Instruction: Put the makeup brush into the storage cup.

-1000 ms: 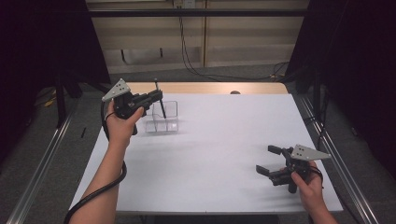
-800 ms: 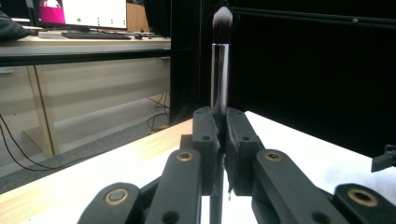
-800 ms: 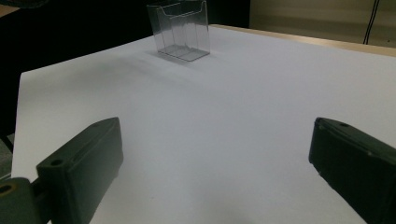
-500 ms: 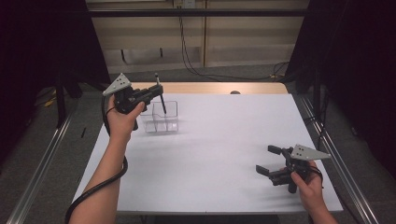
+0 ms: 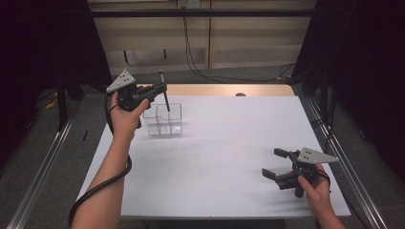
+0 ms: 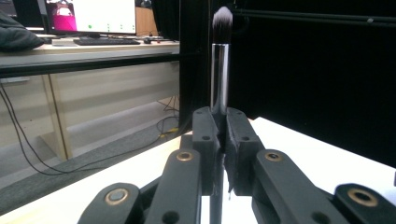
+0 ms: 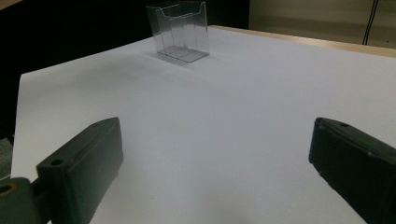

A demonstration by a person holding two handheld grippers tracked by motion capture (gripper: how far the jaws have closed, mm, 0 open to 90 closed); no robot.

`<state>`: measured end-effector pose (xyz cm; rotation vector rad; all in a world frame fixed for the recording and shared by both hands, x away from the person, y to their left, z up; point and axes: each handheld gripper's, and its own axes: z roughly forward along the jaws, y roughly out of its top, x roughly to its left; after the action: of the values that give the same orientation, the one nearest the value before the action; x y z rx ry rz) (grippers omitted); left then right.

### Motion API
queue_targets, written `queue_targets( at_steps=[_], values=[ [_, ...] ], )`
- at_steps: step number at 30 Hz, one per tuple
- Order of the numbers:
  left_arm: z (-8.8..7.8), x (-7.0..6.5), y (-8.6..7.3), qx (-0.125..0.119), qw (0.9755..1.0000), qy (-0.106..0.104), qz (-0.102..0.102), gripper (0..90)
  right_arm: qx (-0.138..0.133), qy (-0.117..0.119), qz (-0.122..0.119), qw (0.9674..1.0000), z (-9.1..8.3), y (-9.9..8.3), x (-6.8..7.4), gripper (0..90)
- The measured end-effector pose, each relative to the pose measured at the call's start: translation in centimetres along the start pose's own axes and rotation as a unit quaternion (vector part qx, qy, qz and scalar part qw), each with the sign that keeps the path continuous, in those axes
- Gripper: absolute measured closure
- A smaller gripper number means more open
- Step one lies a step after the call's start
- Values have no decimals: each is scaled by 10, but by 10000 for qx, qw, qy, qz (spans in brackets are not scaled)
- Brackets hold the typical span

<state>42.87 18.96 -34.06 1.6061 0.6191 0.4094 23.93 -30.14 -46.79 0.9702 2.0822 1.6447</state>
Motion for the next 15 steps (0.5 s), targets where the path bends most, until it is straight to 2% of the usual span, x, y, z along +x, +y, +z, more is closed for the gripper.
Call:
queue_targets(
  at_steps=[15],
  values=[
    [9, 5, 0, 25, 9999, 139, -1, 839, -2, -1, -3, 10000, 0, 0, 0, 24]
  ],
)
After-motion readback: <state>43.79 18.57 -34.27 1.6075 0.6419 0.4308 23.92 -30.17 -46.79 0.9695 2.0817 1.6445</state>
